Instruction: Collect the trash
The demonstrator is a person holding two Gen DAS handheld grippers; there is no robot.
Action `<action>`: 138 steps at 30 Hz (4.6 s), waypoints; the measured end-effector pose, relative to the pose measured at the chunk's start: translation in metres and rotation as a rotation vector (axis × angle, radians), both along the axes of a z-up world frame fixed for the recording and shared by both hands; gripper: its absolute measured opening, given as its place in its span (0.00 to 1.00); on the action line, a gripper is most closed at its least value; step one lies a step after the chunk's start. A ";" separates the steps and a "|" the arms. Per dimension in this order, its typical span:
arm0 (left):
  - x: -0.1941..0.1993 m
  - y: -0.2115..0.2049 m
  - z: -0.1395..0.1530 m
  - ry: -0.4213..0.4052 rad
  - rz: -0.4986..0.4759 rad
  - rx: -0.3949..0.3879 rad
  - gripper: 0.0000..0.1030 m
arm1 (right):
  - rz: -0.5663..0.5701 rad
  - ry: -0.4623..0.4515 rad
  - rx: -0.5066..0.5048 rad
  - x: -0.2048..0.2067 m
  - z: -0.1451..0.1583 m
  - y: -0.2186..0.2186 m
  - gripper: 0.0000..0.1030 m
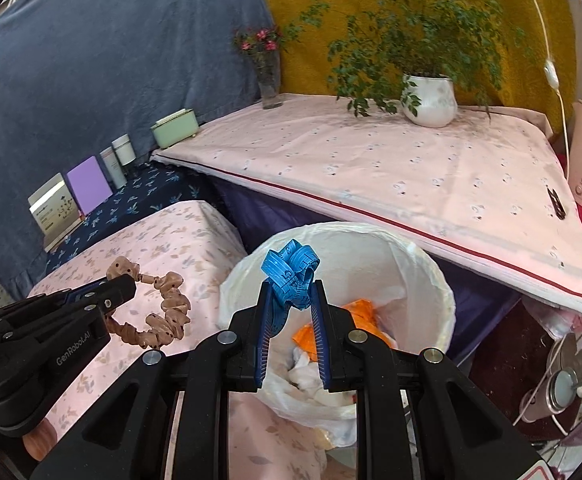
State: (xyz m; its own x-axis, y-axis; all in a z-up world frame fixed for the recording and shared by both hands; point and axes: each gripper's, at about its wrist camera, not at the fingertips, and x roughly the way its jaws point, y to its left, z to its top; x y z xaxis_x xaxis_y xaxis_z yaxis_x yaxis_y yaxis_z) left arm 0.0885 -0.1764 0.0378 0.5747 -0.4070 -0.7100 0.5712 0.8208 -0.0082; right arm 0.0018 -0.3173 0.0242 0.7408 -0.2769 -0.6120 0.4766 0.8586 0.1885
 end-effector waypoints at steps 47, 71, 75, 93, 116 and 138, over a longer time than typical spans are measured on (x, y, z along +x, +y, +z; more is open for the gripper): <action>0.011 -0.057 -0.024 0.031 -0.032 0.009 0.55 | -0.056 0.033 0.036 0.010 -0.031 -0.046 0.21; 0.008 -0.014 -0.017 0.004 0.042 -0.003 0.66 | -0.022 0.042 0.005 0.006 -0.015 -0.024 0.50; 0.005 -0.004 -0.015 -0.006 0.056 -0.004 0.69 | -0.022 0.060 -0.015 0.002 -0.014 -0.018 0.54; -0.011 0.031 -0.017 -0.022 0.101 0.005 0.79 | 0.003 0.116 -0.126 -0.016 -0.006 0.015 0.74; -0.030 0.051 -0.036 -0.019 0.124 0.057 0.90 | -0.042 0.192 -0.136 -0.037 -0.029 0.022 0.93; -0.045 0.041 -0.047 -0.017 0.097 0.081 0.90 | -0.050 0.215 -0.112 -0.048 -0.042 0.019 0.93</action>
State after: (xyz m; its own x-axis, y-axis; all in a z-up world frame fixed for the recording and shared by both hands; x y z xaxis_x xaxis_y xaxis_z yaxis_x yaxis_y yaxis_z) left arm 0.0438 -0.1356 -0.0089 0.6207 -0.2902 -0.7283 0.4884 0.8698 0.0697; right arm -0.0459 -0.2986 -0.0180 0.5804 -0.3849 -0.7176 0.5378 0.8429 -0.0172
